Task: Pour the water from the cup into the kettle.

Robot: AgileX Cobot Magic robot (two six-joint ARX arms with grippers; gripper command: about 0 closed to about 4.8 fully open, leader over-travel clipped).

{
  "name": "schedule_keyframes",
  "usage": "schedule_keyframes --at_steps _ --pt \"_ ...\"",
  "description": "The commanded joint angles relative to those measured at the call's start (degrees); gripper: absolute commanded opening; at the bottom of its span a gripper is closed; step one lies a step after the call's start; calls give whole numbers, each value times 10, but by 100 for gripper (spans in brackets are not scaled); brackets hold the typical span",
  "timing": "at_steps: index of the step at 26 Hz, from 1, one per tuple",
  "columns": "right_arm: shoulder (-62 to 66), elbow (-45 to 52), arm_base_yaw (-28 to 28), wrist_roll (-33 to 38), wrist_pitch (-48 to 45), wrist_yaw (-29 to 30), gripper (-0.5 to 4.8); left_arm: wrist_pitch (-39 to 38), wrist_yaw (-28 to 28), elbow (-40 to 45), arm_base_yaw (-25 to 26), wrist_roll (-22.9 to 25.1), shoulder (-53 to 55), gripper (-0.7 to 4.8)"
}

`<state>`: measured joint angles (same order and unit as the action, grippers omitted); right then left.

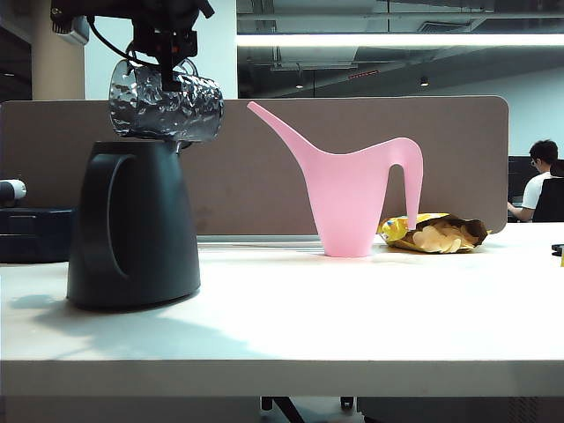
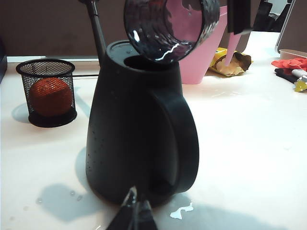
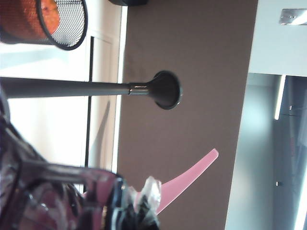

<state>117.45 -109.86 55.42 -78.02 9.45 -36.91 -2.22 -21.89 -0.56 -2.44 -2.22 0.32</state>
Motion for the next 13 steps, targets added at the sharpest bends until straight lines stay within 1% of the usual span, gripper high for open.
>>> schedule_keyframes --at_steps 1,4,7,13 --pt "-4 -5 0 14 8 -4 -9 5 -3 -2 0 1 0 -5" --pt "-4 -5 0 14 4 -6 -9 6 -4 -2 0 1 0 -5" --pt "-5 -10 -1 15 -17 -23 -9 5 -4 -2 0 0 0 -5" --pt "-33 -22 -17 77 -35 -29 -8 5 -16 -2 0 0 0 -5"
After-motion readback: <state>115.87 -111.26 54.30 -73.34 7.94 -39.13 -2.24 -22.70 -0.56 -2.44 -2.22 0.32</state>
